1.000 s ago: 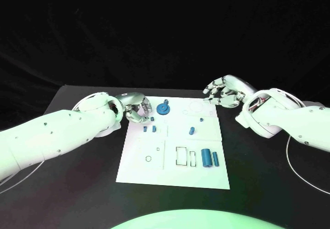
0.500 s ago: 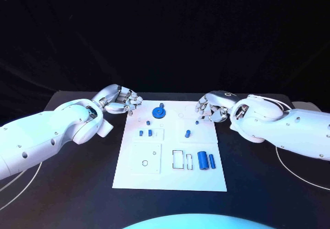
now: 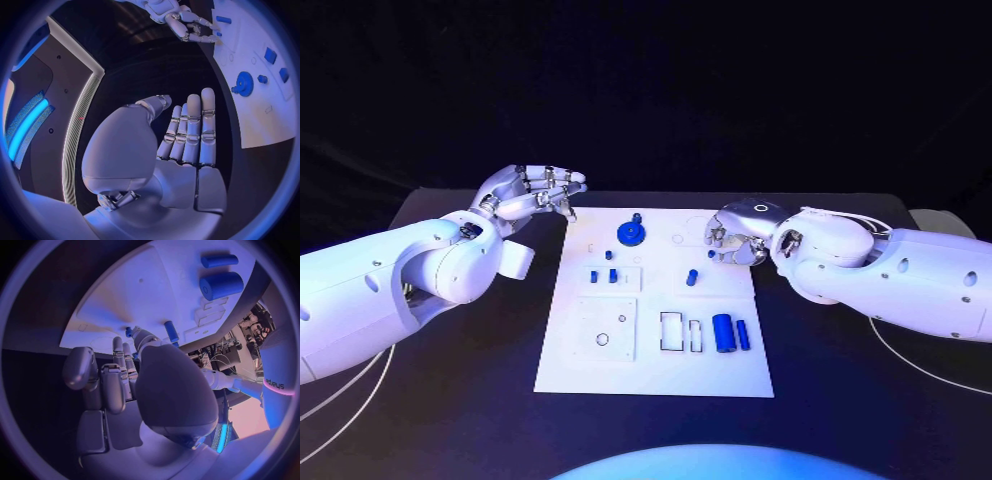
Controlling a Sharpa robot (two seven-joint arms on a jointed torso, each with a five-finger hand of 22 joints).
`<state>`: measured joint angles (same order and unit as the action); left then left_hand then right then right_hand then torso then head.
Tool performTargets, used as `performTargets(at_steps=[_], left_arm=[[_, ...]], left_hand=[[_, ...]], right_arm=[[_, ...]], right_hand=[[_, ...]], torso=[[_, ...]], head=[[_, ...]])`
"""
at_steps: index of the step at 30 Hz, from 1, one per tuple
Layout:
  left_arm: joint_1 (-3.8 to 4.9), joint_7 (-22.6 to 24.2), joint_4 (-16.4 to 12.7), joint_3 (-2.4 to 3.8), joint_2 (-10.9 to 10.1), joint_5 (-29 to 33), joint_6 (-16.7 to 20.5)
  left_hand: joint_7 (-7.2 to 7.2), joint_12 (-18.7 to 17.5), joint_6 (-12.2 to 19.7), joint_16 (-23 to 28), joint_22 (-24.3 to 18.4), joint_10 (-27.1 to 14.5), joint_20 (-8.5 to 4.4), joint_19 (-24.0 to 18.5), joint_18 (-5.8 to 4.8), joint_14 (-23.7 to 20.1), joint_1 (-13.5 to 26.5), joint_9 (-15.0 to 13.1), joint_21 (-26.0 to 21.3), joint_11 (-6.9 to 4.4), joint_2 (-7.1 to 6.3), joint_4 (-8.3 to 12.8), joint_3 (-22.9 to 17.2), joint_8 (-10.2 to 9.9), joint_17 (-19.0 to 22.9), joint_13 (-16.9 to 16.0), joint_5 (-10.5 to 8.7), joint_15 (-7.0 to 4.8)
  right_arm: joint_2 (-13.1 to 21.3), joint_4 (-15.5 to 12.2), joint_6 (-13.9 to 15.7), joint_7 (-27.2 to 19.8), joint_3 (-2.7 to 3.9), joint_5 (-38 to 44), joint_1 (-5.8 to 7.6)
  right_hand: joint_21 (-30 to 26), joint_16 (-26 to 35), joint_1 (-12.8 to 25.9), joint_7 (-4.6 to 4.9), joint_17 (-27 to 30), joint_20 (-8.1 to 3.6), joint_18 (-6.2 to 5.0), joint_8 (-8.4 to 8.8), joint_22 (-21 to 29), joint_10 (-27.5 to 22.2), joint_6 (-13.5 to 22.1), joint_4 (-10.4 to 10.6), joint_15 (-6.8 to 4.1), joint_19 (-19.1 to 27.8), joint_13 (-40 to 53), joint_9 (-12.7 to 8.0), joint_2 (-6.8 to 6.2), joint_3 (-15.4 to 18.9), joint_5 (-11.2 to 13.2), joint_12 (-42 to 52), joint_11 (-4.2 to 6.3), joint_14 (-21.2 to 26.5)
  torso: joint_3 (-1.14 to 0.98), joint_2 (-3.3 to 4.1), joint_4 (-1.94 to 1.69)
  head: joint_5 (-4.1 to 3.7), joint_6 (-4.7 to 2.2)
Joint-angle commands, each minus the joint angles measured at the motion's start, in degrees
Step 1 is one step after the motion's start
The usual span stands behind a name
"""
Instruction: Assemble the parts on the task board
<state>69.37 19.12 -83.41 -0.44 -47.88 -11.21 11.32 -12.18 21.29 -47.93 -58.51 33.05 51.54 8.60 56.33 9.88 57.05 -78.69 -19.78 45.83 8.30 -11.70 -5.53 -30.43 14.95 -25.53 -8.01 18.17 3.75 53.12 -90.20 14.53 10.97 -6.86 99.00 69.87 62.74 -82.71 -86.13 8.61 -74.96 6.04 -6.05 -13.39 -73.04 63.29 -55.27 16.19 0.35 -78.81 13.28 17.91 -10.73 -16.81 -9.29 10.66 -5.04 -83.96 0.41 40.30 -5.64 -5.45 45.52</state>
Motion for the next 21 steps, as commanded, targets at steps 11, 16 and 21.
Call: performTargets(at_steps=[11, 16, 21], left_arm=[[-0.12, 3.3, -1.4, 0.04, -0.9, 6.1, 0.3], [-0.12, 3.1, -1.4, 0.04, -1.0, 6.1, 0.3], [-0.12, 2.9, -1.4, 0.04, -1.1, 6.2, 0.3]], left_hand=[[0.2, 0.6, -0.4, -0.5, -0.1, 0.7, -0.11, 0.7, 0.78, 0.9, -0.2, -0.1, -0.3, -0.03, 0.7, 0.4, 0.1, 0.4, 0.2, -0.1, -0.05, -0.14], [0.2, 0.6, -0.4, -0.5, -0.1, 0.8, -0.12, 0.8, 0.78, 0.9, -0.2, -0.1, -0.3, -0.04, 0.7, 0.4, 0.1, 0.4, 0.2, -0.1, -0.05, -0.15], [0.22, 0.7, -0.4, -0.5, -0.1, 0.7, -0.16, 0.8, 0.78, 0.9, -0.3, -0.1, -0.3, -0.05, 0.71, 0.5, 0.1, 0.5, 0.3, -0.1, -0.05, -0.18]], right_arm=[[-1.4, 0.7, -2.0, 1.5, 0.0, 3.4, -0.99], [-1.6, 1.2, -2.8, 1.7, 0.0, 3.4, -1.21], [-2.1, 1.7, -3.4, 1.8, 0.0, 3.4, -1.52]], right_hand=[[2.9, -0.9, -1.1, 0.27, -1.5, 0.03, 1.12, 0.17, -2.6, 3.0, -2.2, -2.0, -0.04, -1.3, -3.2, 0.1, -1.45, -10.2, -3.7, -1.4, 0.12, -3.2], [4.2, -1.1, -0.2, 0.01, -1.8, -0.14, 1.33, -0.27, -3.6, 4.4, -3.2, -3.4, -0.26, -1.7, -3.6, 0.4, -1.72, -12.7, -4.0, -1.6, 0.41, -3.2], [4.8, -1.2, 1.0, -0.09, -1.9, -0.25, 1.43, -0.41, -4.2, 4.9, -3.5, -4.4, -0.35, -1.9, -4.0, 0.7, -2.03, -14.0, -3.9, -1.9, 0.53, -3.3]], torso=[[-0.06, -0.03, -0.01], [-0.05, -0.03, 0.02], [-0.1, -0.03, 0.08]], head=[[-0.04, 0.29], [-0.14, 0.4], [-0.08, 0.48]])
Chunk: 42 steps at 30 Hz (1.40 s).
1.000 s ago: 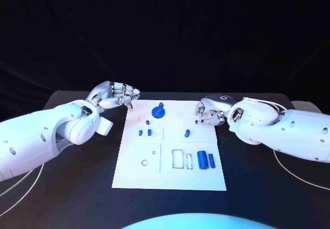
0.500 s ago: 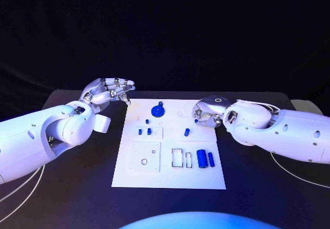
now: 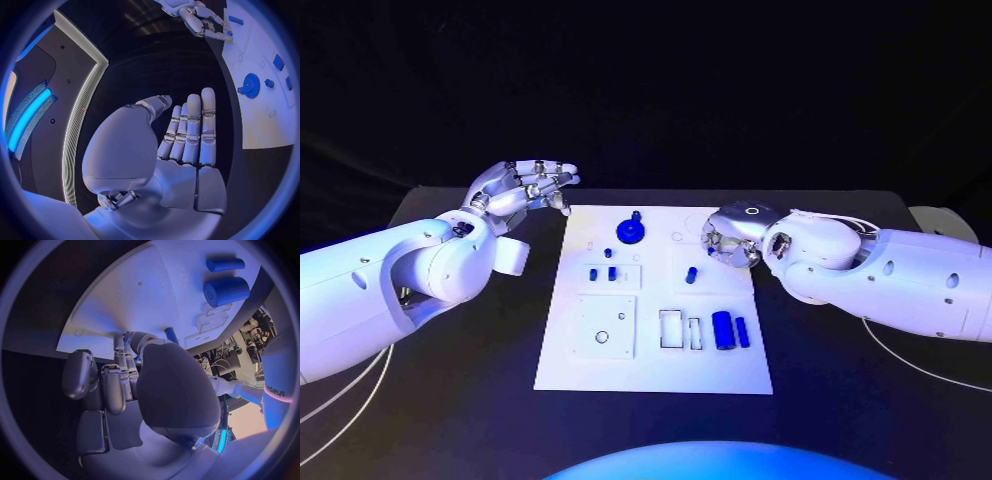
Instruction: Assemble the parts on the task board
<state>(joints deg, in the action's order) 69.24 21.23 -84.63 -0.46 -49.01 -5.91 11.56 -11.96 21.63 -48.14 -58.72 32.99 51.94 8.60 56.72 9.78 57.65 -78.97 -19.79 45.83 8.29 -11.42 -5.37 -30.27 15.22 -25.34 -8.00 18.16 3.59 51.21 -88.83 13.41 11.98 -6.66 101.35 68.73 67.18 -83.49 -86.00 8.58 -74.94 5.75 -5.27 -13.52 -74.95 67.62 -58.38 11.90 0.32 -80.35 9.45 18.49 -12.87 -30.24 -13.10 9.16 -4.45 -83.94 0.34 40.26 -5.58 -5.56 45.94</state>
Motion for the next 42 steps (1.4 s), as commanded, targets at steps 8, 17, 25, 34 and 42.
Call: performTargets(at_steps=[8, 17, 25, 34, 42], left_arm=[[0.02, 0.3, -0.1, 0.05, 0.0, 0.9, -0.1], [0.02, -0.1, -0.1, 0.05, 0.0, 0.8, -0.2], [0.02, -0.4, -0.2, 0.05, 0.1, 0.7, -0.3], [0.01, -0.7, -0.2, 0.05, 0.1, 0.5, -0.3], [0.0, -0.9, -0.2, 0.04, 0.1, 0.5, -0.3]], left_hand=[[0.0, 0.4, -0.2, -0.3, -0.1, 0.2, -0.21, 0.5, 0.87, 0.4, -0.1, -0.1, -0.3, -0.05, 0.33, 0.5, -0.1, 0.2, 0.1, 0.0, -0.07, -0.04], [-0.03, 0.3, -0.1, -0.2, -0.1, -0.1, -0.27, 0.5, 0.83, 0.2, -0.3, 0.0, -0.3, 0.0, 0.24, 0.7, -0.2, 0.2, 0.3, 0.1, -0.06, -0.04], [-0.05, 0.4, -0.2, -0.1, -0.1, -0.3, -0.33, 0.5, 0.82, 0.1, -0.6, 0.0, -0.3, 0.02, 0.3, 1.1, -0.3, 0.3, 0.5, 0.1, -0.01, -0.04], [-0.06, 0.5, -0.4, 0.0, 0.0, -0.4, -0.4, 0.5, 0.82, 0.0, -1.0, 0.0, -0.2, 0.03, 0.38, 1.4, -0.5, 0.4, 0.7, 0.2, 0.03, -0.07], [-0.07, 0.5, -0.5, 0.1, 0.1, -0.5, -0.43, 0.5, 0.81, 0.0, -1.1, 0.0, -0.1, 0.05, 0.37, 1.7, -0.6, 0.5, 0.8, 0.3, 0.04, -0.08]], right_arm=[[-1.0, 0.8, -3.2, 1.4, -0.2, 1.8, -0.83], [-1.3, 0.6, -4.1, 2.3, -0.21, 2.9, -0.99], [-1.2, 0.2, -3.0, 2.8, -0.21, 3.4, -1.05], [-0.8, -0.4, -0.7, 3.3, -0.2, 3.6, -1.06], [-0.4, -0.9, 1.6, 3.4, -0.18, 3.6, -1.06]], right_hand=[[0.3, -0.4, 3.0, 0.0, -2.0, 0.09, 0.64, -0.14, -2.5, 0.8, -0.1, -1.2, -0.24, -0.2, -0.7, 0.3, -0.5, -1.6, 1.7, -1.0, -0.15, -3.3], [0.3, -0.5, 4.6, 0.02, -2.1, 0.25, 0.65, -0.18, -2.7, 0.5, -0.2, -1.7, -0.07, -0.2, -1.1, 0.5, -0.97, -2.2, 2.9, -1.7, -0.31, -3.3], [1.1, -0.6, 5.0, -0.38, -2.3, 0.11, 0.77, -0.76, -3.2, 1.6, -1.2, -2.7, -0.36, -0.5, -1.1, 0.9, -0.36, -3.1, 2.8, -1.5, 0.08, -3.4], [1.9, -0.7, 4.8, -0.77, -2.3, -0.29, 0.92, -1.55, -3.9, 2.9, -2.2, -4.9, -0.79, -0.9, -1.1, 1.6, 1.19, -4.7, 3.2, -1.5, 0.55, -3.4], [2.2, -0.8, 5.0, -0.78, -2.5, -0.4, 0.98, -1.73, -4.2, 3.2, -2.3, -5.7, -0.87, -1.0, -1.1, 1.9, 1.66, -5.3, 3.7, -1.6, 0.61, -3.4]], torso=[[-0.04, 0.02, 0.01], [-0.02, -0.02, 0.02], [-0.02, -0.07, -0.04], [-0.01, -0.07, -0.04], [-0.03, -0.01, 0.0]], head=[[-0.02, 0.11], [-0.15, 0.42], [-0.21, 0.43], [-0.34, 0.51], [-0.41, 0.35]])
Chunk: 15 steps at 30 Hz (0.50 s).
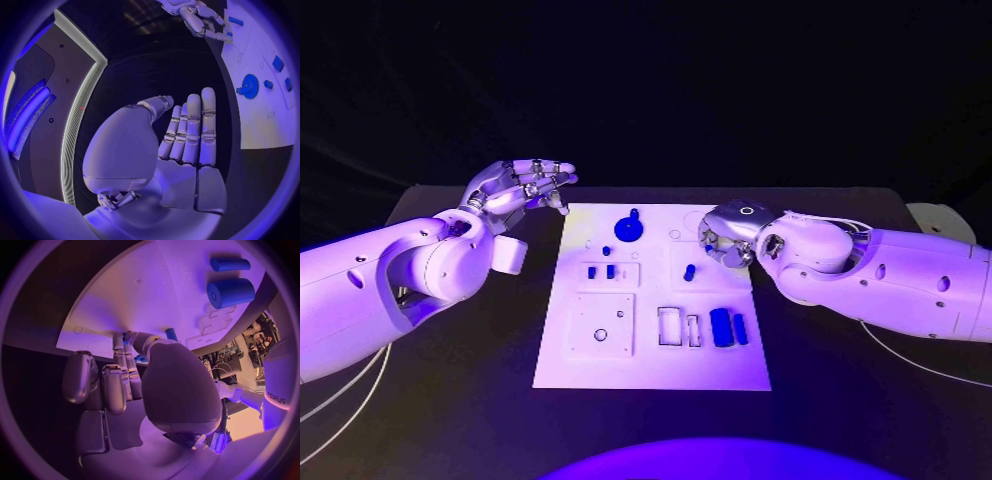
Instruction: Assemble the parts on the task board
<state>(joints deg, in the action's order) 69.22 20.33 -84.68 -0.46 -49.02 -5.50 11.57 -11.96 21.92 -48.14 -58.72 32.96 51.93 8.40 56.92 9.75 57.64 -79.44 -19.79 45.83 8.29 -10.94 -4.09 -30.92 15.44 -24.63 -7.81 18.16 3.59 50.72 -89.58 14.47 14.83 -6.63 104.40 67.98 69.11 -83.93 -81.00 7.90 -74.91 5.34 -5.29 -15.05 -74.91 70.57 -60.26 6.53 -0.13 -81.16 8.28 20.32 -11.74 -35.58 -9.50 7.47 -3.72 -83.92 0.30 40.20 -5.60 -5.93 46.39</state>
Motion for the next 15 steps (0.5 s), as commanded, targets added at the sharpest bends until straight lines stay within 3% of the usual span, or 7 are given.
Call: performTargets(at_steps=[1, 15], left_arm=[[0.02, 0.0, -0.2, 0.05, 0.1, 0.1, -0.3], [-0.02, -0.3, 0.1, 0.05, 0.1, 0.0, -0.4]], left_hand=[[-0.07, 0.2, -0.5, 0.1, 0.1, -0.5, -0.22, 0.3, 0.84, 0.0, -0.7, 0.0, -0.1, 0.05, -0.11, 0.4, 0.1, 0.3, 0.1, 0.1, 0.04, -0.09], [-0.13, 0.2, -0.4, 0.2, 0.2, -0.8, -0.21, 0.1, 0.8, -0.2, -0.6, 0.0, -0.1, 0.13, -0.19, 0.6, 0.0, 0.4, 0.2, 0.2, 0.05, -0.03]], right_arm=[[0.2, -0.3, 0.9, 0.6, -0.2, 0.5, -0.3], [2.6, -3.4, 4.7, 0.7, 0.34, 0.1, 0.39]], right_hand=[[0.4, -0.3, 0.0, -0.09, -2.5, 0.01, 1.04, -0.19, -4.3, 0.2, -0.4, -0.4, -0.41, -0.3, 0.1, 0.1, 0.49, 0.0, 0.2, 0.1, -0.13, -3.5], [0.8, -0.4, 0.8, -0.09, -2.6, 0.02, 1.14, -0.24, -4.6, 0.4, -0.3, -0.7, -0.37, -0.4, 0.0, 0.2, 0.32, 0.0, 0.8, -0.1, -0.15, -3.5]], torso=[[0.0, 0.06, 0.02], [0.02, 0.02, 0.05]], head=[[-0.03, -0.15], [-0.1, -0.21]])
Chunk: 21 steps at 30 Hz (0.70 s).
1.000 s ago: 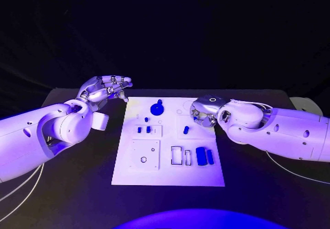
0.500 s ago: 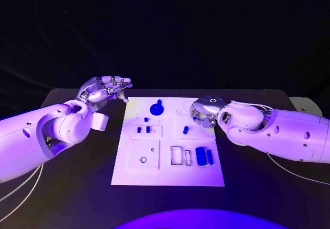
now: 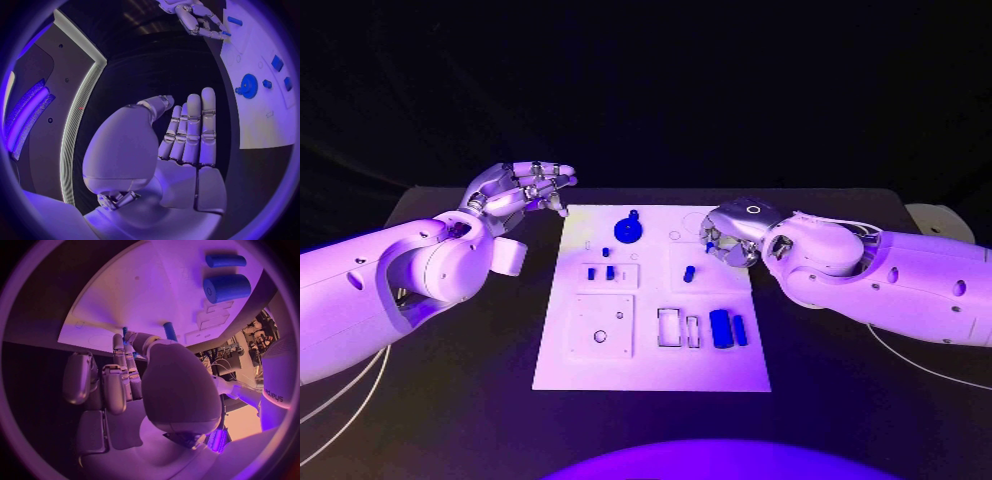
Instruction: Assemble the parts on the task board
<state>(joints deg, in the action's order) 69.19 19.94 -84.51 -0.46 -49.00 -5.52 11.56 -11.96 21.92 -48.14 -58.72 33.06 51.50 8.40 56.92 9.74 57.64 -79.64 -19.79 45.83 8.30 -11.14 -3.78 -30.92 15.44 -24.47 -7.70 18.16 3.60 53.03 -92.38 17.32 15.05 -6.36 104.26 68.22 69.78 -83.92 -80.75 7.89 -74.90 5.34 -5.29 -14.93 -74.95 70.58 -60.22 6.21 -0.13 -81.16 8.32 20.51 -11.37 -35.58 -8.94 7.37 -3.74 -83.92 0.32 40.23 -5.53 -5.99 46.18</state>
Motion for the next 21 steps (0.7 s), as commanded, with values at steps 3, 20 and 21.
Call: performTargets(at_steps=[3, 20, 21], left_arm=[[-0.01, 0.0, 0.0, 0.05, 0.1, 0.0, -0.4], [-0.3, 0.0, -0.4, 0.05, 0.3, 0.0, -0.4], [-0.34, 0.0, -0.4, 0.05, 0.3, 0.0, -0.4]], left_hand=[[-0.15, 0.2, -0.4, 0.2, 0.1, -0.5, -0.21, 0.1, 0.8, -0.2, -0.4, 0.0, -0.1, 0.14, 0.0, 0.3, 0.0, 0.4, 0.1, 0.1, 0.05, -0.02], [-0.16, 0.1, -0.5, 0.3, 0.1, -0.6, -0.19, 0.0, 0.78, -0.3, -0.4, 0.0, -0.1, 0.18, -0.02, 0.4, 0.0, 0.4, 0.2, 0.2, 0.04, 0.02], [-0.16, 0.1, -0.5, 0.3, 0.1, -0.6, -0.19, 0.0, 0.78, -0.3, -0.4, 0.0, -0.1, 0.18, -0.02, 0.4, 0.0, 0.4, 0.2, 0.2, 0.04, 0.02]], right_arm=[[1.3, -2.0, 2.6, 0.4, 0.2, 0.0, 0.4], [-0.6, -10.8, 5.5, -0.7, 0.34, -0.5, -0.05], [-1.3, -11.0, 5.5, -0.8, 0.31, -0.5, -0.17]], right_hand=[[0.3, -0.4, 0.7, -0.11, -2.7, 0.02, 1.16, -0.37, -4.7, 0.4, -0.4, -0.5, -0.38, -0.5, 0.0, 0.1, -0.09, 0.0, 0.4, 0.0, -0.13, -3.5], [0.7, -0.5, 1.0, -0.12, -2.9, 0.02, 1.24, -0.37, -4.9, 0.5, -0.4, -0.5, -0.38, -0.7, 0.0, 0.1, -0.18, 0.0, 0.5, 0.0, -0.12, -3.6], [0.7, -0.6, 1.0, -0.12, -2.9, 0.02, 1.24, -0.37, -4.9, 0.5, -0.4, -0.5, -0.38, -0.7, 0.0, 0.1, -0.17, 0.0, 0.5, -0.1, -0.12, -3.6]], torso=[[0.03, -0.01, -0.01], [0.03, -0.06, -0.14], [0.06, -0.06, -0.11]], head=[[0.09, 0.02], [2.58, 0.08], [2.92, 0.18]])
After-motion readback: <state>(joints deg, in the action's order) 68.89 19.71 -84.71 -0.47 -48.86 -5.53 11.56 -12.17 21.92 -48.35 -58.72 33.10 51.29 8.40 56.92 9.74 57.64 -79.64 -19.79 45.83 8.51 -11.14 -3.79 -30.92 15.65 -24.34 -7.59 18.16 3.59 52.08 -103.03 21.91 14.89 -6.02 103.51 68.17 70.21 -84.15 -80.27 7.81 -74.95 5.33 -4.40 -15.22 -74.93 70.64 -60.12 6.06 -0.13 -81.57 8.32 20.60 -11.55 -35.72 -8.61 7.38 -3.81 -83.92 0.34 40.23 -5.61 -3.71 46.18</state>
